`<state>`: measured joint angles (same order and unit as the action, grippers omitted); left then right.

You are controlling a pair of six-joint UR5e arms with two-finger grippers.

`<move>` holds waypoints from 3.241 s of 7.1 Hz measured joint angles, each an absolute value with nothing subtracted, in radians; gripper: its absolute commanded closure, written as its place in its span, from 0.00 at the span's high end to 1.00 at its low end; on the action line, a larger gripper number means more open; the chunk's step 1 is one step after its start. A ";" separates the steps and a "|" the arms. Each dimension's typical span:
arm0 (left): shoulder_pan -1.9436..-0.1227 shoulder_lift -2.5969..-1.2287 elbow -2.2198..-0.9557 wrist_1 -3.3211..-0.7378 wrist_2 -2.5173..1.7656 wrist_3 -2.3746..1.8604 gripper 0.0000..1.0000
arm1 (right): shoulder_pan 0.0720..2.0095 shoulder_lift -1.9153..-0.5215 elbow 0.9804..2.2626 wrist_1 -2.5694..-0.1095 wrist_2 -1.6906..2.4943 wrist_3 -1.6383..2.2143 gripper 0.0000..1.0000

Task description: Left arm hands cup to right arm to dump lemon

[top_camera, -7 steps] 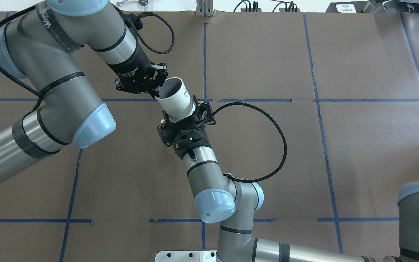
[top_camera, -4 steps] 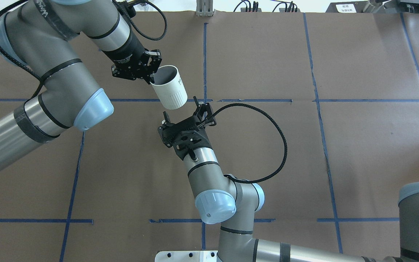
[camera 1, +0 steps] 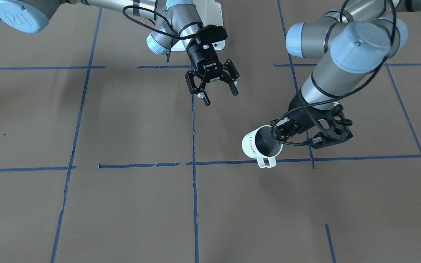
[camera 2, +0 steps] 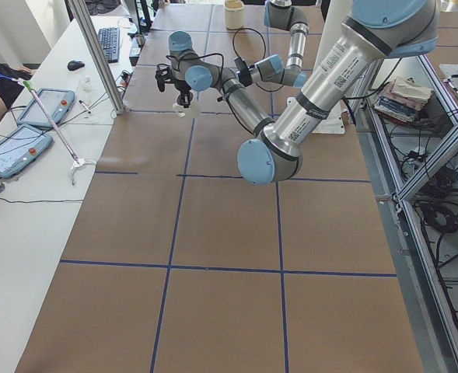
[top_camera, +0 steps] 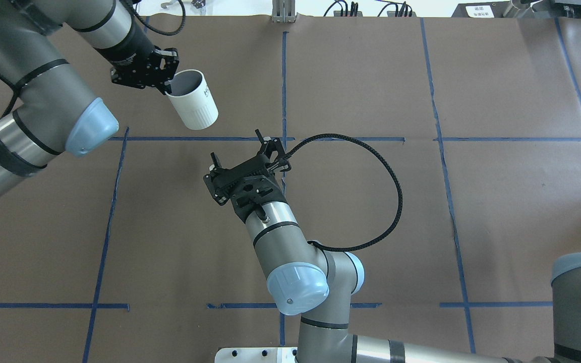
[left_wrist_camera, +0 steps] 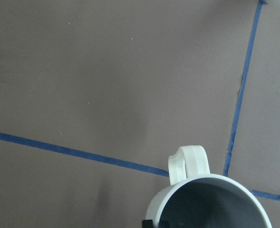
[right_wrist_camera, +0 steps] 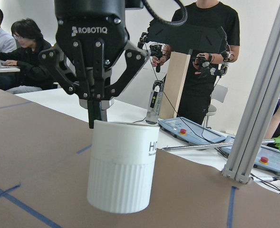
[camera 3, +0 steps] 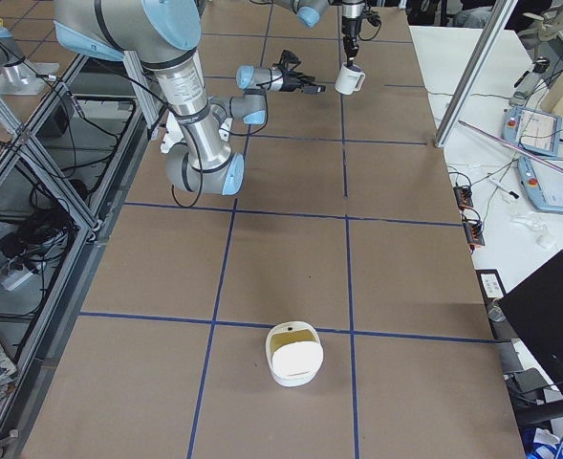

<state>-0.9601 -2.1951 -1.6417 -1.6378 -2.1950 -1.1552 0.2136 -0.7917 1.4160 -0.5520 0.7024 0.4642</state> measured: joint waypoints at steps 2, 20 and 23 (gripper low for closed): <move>-1.014 -2.056 -1.734 -1.635 -2.195 -1.015 0.00 | 0.261 -0.790 1.480 -0.701 0.772 0.490 1.00; -1.055 -1.466 -1.713 -2.215 -2.102 -0.661 1.00 | 1.058 -1.054 1.775 -1.495 2.126 0.438 1.00; -1.308 -1.478 -1.762 -1.877 -2.221 -0.191 1.00 | 1.192 -1.175 1.773 -1.542 2.193 0.271 1.00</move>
<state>-1.3078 -1.4785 -1.7619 -1.8768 -2.2206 -0.1906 1.1920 -1.1752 1.7731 -1.5418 2.1926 0.2712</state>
